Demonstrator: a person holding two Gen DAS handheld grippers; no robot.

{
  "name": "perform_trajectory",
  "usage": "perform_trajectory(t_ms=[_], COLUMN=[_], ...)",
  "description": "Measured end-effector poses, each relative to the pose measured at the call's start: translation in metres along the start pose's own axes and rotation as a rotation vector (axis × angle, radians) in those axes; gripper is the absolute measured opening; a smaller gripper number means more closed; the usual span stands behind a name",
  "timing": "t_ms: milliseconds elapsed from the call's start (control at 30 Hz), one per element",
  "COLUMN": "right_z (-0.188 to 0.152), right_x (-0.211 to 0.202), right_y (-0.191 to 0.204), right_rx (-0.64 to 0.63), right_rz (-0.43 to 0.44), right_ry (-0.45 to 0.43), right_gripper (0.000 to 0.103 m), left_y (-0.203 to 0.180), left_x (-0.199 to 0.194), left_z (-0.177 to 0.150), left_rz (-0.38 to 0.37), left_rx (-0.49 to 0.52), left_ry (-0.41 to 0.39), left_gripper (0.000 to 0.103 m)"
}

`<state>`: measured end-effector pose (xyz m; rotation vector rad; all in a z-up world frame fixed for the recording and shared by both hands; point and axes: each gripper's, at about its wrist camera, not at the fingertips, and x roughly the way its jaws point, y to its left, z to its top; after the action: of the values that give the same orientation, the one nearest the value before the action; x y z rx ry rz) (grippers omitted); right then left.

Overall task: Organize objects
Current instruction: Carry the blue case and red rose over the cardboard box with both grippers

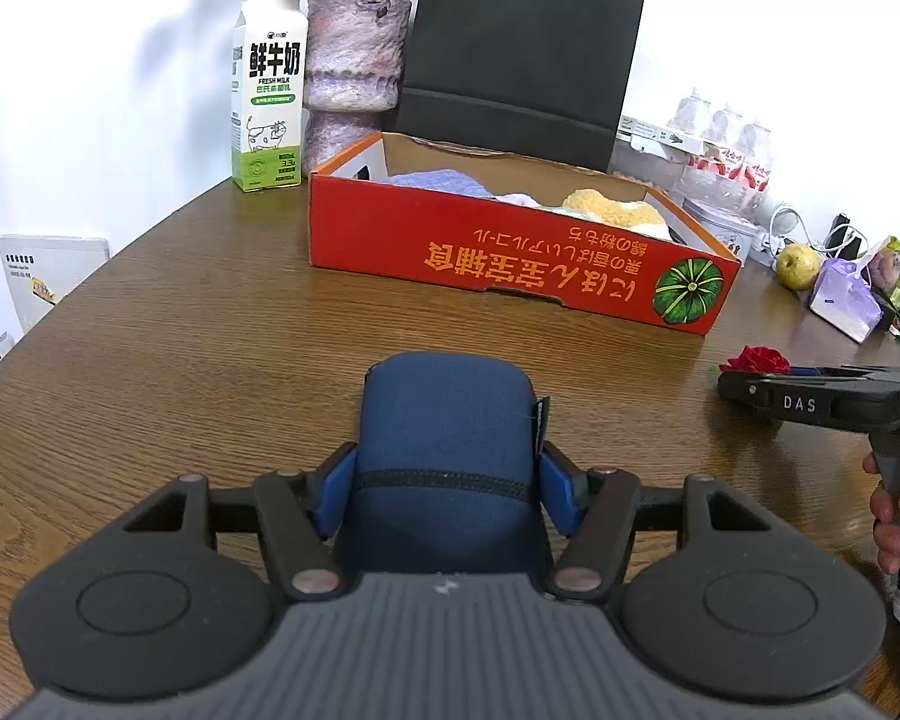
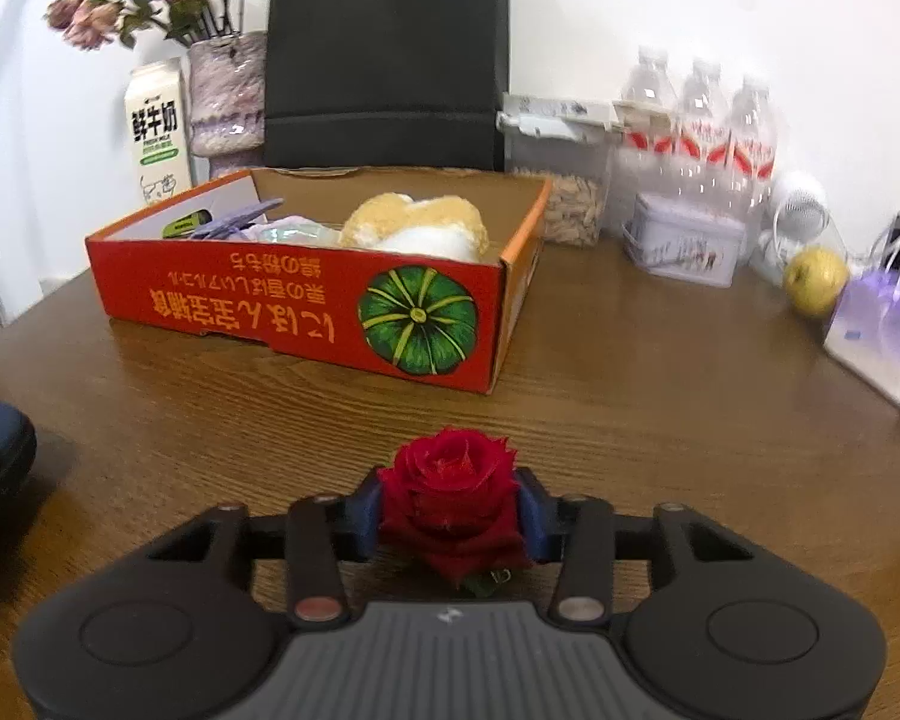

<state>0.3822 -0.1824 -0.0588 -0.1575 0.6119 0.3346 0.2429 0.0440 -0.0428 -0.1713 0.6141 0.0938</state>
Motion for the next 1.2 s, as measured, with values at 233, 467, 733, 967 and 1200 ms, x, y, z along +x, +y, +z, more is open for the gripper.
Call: perform_trajectory(t_ms=[233,467,733,967,1200], right_z=[-0.008,-0.024,-0.04,-0.049,-0.052], right_x=[-0.032,-0.067,-0.096,-0.112,-0.119], right_y=[0.021,0.043,0.065,0.078,0.087], right_rx=[-0.078,-0.105,-0.092,-0.036,-0.015], right_rz=[-0.033,0.026,0.04,0.045,0.04], right_ry=[-0.124,-0.199,-0.23,-0.243,-0.258], right_gripper=[0.036,0.035,0.035,0.035,0.035], left_y=[0.002,0.002,0.001,0.0,0.0], left_x=[-0.001,-0.001,-0.006,-0.01,-0.016], left_z=[0.0,0.001,0.001,0.001,0.0], left_rz=[-0.001,0.001,0.004,0.009,0.019], left_rx=[-0.001,-0.005,-0.004,-0.005,-0.003], left_ry=[-0.004,-0.01,-0.034,-0.057,-0.081], left_gripper=[0.063,0.063,0.063,0.063,0.063])
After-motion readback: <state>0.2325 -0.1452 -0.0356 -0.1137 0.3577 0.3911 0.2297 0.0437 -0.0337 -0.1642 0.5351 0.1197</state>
